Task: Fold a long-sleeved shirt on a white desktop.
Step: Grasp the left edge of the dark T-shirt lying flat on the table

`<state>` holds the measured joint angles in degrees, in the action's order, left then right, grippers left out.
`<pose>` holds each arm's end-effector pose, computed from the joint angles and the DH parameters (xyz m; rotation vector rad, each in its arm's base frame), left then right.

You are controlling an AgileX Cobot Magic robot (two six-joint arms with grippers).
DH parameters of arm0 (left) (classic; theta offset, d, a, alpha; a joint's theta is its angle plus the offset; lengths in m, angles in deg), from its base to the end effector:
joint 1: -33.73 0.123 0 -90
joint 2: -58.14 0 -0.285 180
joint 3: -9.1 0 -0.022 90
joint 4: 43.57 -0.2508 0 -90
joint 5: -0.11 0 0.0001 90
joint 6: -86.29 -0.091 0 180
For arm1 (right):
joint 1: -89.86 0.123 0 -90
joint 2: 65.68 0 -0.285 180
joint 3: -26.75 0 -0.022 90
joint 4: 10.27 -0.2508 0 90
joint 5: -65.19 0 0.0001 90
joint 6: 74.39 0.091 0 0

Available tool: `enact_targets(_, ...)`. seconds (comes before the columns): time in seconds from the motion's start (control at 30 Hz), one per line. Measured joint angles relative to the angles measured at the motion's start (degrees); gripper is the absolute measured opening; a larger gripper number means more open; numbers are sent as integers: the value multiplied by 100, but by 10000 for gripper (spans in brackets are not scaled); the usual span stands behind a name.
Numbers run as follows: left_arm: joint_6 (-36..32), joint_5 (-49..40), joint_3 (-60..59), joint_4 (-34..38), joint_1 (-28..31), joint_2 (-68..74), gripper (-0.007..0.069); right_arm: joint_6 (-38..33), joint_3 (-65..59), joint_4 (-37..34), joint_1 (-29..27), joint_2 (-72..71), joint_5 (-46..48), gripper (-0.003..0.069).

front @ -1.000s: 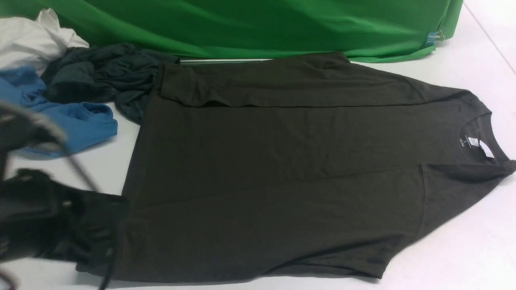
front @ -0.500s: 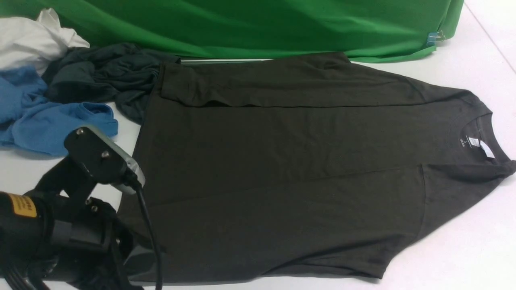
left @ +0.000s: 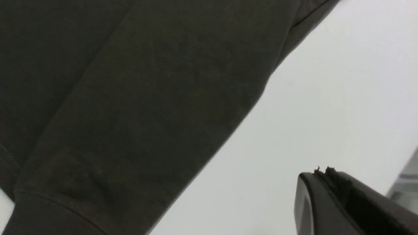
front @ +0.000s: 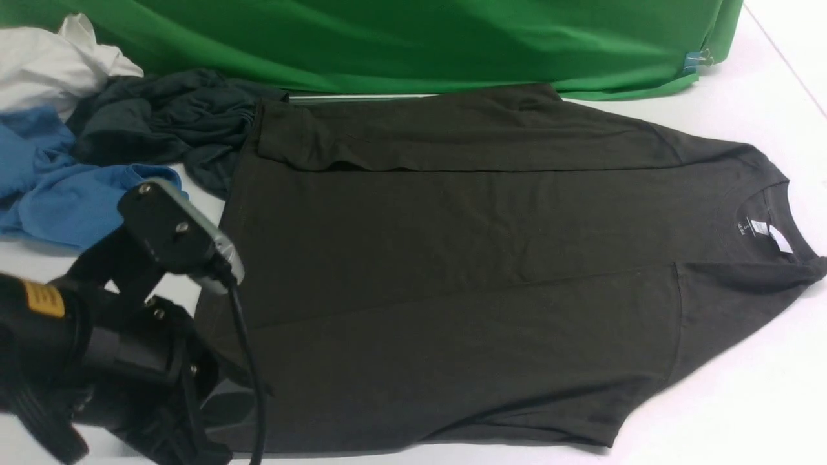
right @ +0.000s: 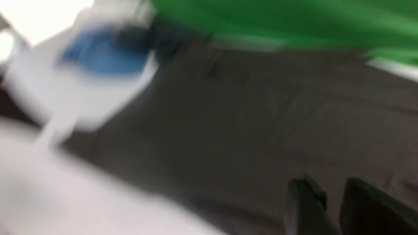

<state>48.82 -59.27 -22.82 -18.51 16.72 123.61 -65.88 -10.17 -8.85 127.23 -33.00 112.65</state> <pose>0.1528 -0.0815 0.2955 1.0314 2.4281 -0.4594 0.0555 0.0403 0.3435 -0.5229 2.0088 0.4679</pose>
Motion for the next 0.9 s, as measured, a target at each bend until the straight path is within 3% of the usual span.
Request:
enact_targets(0.07, -114, -140, 126, 0, 0, 131, 22, -201, 540, 83, 735, 364, 538, 197)
enact_targets(0.1, -160, -151, 132, 0, 0, 155, 22, -216, 613, 96, 798, 418, 560, 198)
enact_targets(0.17, -560, -156, 179, 24, 0, 320, 22, -375, 875, 229, 1570, 648, 640, 200)
enact_targets(0.3, -815, -180, 184, 24, 0, 610, 22, -406, 923, 565, 2420, 722, 589, 200)
enact_targets(0.47, -891, -24, 191, -60, 0, 1148, 24, -327, 923, 1036, 2915, 728, 624, 200)
enact_targets(0.6, -800, 174, 244, -914, 23, 1745, 59, -332, 925, 1196, 2967, 728, 624, 204)
enact_targets(0.7, -554, 333, 262, -1462, 324, 2199, 136, -332, 925, 1226, 2967, 728, 624, 209)
enact_targets(0.9, -620, 590, 504, -1386, 1272, 3083, 381, -371, 925, 1232, 2967, 728, 624, 218)
